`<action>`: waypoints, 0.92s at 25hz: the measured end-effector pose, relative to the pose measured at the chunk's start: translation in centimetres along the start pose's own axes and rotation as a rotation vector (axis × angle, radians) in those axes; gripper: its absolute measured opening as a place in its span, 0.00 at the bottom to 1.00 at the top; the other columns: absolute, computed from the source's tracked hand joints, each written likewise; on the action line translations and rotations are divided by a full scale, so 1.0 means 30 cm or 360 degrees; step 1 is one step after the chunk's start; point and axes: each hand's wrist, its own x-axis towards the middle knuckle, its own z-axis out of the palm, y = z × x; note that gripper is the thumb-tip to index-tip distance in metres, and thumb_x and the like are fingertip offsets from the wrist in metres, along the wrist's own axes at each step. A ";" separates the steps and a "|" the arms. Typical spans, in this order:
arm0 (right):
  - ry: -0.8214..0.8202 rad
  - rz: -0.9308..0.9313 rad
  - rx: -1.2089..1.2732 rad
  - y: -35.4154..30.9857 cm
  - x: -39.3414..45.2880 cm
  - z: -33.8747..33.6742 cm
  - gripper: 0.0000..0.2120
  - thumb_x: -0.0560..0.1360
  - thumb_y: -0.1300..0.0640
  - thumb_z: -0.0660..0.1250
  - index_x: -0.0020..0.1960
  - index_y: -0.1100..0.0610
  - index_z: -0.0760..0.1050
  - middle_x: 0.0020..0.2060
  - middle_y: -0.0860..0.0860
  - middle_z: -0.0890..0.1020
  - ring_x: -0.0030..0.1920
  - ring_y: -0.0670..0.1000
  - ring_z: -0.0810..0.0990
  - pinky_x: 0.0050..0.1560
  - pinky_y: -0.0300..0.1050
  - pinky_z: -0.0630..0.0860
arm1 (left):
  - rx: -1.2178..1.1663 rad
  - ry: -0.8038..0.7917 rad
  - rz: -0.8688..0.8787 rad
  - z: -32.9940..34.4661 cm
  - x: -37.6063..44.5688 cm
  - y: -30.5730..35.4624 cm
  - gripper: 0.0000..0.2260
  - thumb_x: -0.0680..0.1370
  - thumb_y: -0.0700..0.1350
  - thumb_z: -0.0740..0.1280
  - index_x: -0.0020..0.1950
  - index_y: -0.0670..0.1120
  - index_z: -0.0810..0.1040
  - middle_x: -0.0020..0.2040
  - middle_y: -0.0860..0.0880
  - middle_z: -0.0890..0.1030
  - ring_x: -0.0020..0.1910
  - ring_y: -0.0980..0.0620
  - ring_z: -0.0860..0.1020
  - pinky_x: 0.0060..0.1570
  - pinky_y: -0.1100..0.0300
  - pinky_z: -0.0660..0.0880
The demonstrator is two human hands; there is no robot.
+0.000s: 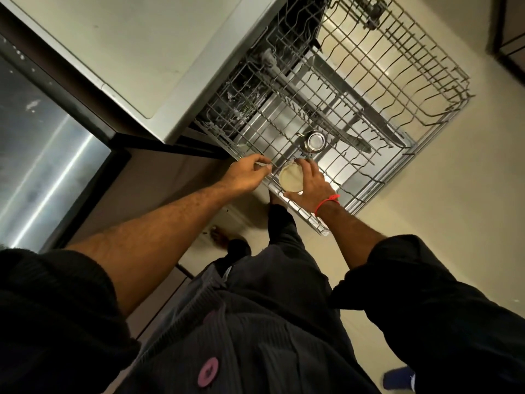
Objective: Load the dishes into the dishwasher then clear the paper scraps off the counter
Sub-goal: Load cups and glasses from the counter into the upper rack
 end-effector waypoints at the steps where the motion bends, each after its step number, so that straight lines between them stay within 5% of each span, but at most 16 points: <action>1: 0.0045 0.0038 -0.0062 -0.004 -0.007 -0.002 0.47 0.67 0.36 0.71 0.77 0.49 0.51 0.76 0.57 0.57 0.70 0.64 0.65 0.63 0.63 0.73 | 0.0013 0.0026 0.0063 -0.009 -0.013 -0.009 0.14 0.83 0.50 0.64 0.68 0.50 0.75 0.61 0.51 0.79 0.56 0.51 0.79 0.54 0.57 0.76; 6: 0.0507 -0.0172 0.0039 -0.138 -0.041 -0.060 0.34 0.73 0.40 0.64 0.74 0.52 0.59 0.68 0.60 0.66 0.64 0.61 0.71 0.60 0.59 0.76 | 0.0092 0.0313 0.0502 -0.086 -0.100 -0.061 0.13 0.82 0.47 0.66 0.66 0.48 0.78 0.57 0.53 0.80 0.49 0.62 0.77 0.52 0.67 0.76; 9: 0.0649 -0.0543 0.0178 -0.326 -0.052 -0.097 0.23 0.76 0.48 0.63 0.69 0.55 0.68 0.60 0.56 0.72 0.54 0.55 0.77 0.48 0.54 0.80 | 0.0079 0.0623 0.0724 -0.145 -0.182 -0.130 0.12 0.81 0.46 0.68 0.64 0.47 0.79 0.56 0.51 0.80 0.50 0.58 0.79 0.53 0.64 0.77; 12: 0.0669 -0.0941 0.0327 -0.556 -0.071 -0.099 0.18 0.78 0.56 0.63 0.66 0.57 0.72 0.58 0.54 0.76 0.54 0.53 0.79 0.51 0.51 0.80 | -0.0005 0.0990 0.0826 -0.226 -0.312 -0.228 0.12 0.79 0.43 0.69 0.62 0.45 0.80 0.56 0.49 0.80 0.50 0.55 0.79 0.54 0.60 0.77; 17: 0.0474 -0.1462 0.0523 -1.022 -0.155 -0.043 0.17 0.75 0.67 0.65 0.64 0.61 0.74 0.51 0.55 0.78 0.50 0.49 0.78 0.55 0.40 0.75 | -0.0132 0.1611 0.0829 -0.379 -0.602 -0.455 0.13 0.77 0.35 0.70 0.62 0.42 0.78 0.57 0.47 0.79 0.53 0.56 0.80 0.55 0.65 0.77; 23: -0.0110 -0.1629 0.0544 -1.494 -0.290 0.138 0.22 0.75 0.65 0.66 0.68 0.56 0.71 0.57 0.51 0.77 0.38 0.48 0.76 0.40 0.31 0.71 | -0.0303 0.2351 0.0577 -0.510 -0.933 -0.749 0.13 0.77 0.35 0.69 0.62 0.43 0.78 0.57 0.50 0.77 0.53 0.50 0.77 0.54 0.56 0.77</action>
